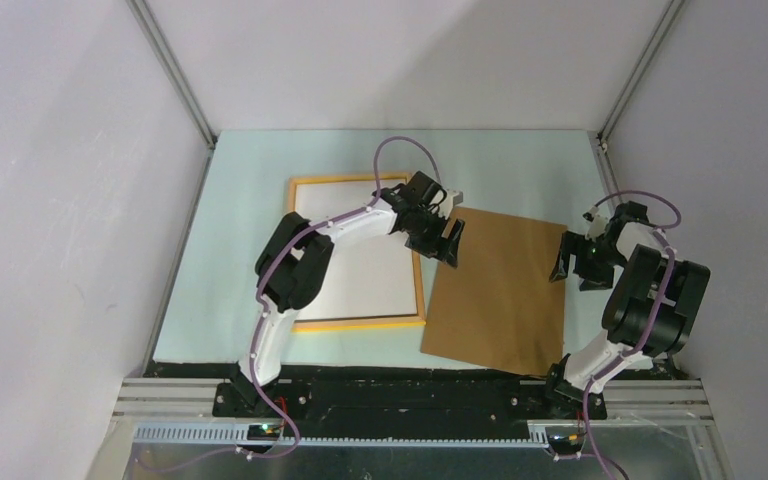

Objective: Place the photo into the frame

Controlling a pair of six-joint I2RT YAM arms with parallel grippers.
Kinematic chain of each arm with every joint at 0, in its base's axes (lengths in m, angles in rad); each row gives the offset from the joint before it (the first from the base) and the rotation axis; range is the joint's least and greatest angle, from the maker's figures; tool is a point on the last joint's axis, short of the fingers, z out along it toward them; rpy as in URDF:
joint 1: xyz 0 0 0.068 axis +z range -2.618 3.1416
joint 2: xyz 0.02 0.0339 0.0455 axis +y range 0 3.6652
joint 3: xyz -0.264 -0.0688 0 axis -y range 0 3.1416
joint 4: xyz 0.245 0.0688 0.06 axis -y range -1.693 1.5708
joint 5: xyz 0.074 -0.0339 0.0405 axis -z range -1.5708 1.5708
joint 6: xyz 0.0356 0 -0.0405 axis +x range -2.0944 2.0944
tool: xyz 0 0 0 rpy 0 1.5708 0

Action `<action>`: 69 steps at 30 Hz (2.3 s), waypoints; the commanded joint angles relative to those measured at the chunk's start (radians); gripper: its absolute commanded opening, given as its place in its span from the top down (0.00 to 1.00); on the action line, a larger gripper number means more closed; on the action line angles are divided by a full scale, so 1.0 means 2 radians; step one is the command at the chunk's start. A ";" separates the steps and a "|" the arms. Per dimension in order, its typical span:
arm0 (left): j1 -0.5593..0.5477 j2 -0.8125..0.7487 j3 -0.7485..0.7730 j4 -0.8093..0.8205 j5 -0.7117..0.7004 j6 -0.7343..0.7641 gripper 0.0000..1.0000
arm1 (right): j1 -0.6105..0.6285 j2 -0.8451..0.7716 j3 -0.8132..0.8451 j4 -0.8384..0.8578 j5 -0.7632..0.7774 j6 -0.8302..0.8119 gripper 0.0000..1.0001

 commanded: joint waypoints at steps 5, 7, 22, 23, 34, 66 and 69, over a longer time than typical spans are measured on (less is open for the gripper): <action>-0.011 0.000 -0.016 0.005 -0.022 -0.031 0.14 | -0.006 0.025 0.001 0.000 -0.032 -0.010 0.18; -0.012 0.002 -0.021 0.005 -0.020 -0.036 0.14 | -0.006 0.030 0.000 0.004 -0.037 -0.009 0.18; -0.020 0.020 -0.039 0.006 -0.002 -0.069 0.15 | 0.007 0.064 0.024 -0.002 -0.064 0.002 0.20; -0.022 0.023 -0.038 0.006 0.003 -0.070 0.15 | 0.009 0.065 0.025 -0.002 -0.063 0.002 0.20; -0.040 0.038 -0.022 0.014 0.033 -0.090 0.15 | 0.026 0.083 0.049 -0.015 -0.086 0.002 0.21; -0.005 0.047 0.027 0.022 0.096 -0.014 0.14 | 0.019 -0.013 0.226 -0.287 -0.443 -0.124 0.39; 0.002 0.045 0.028 0.021 0.105 -0.003 0.14 | 0.023 -0.019 0.241 -0.321 -0.472 -0.157 0.40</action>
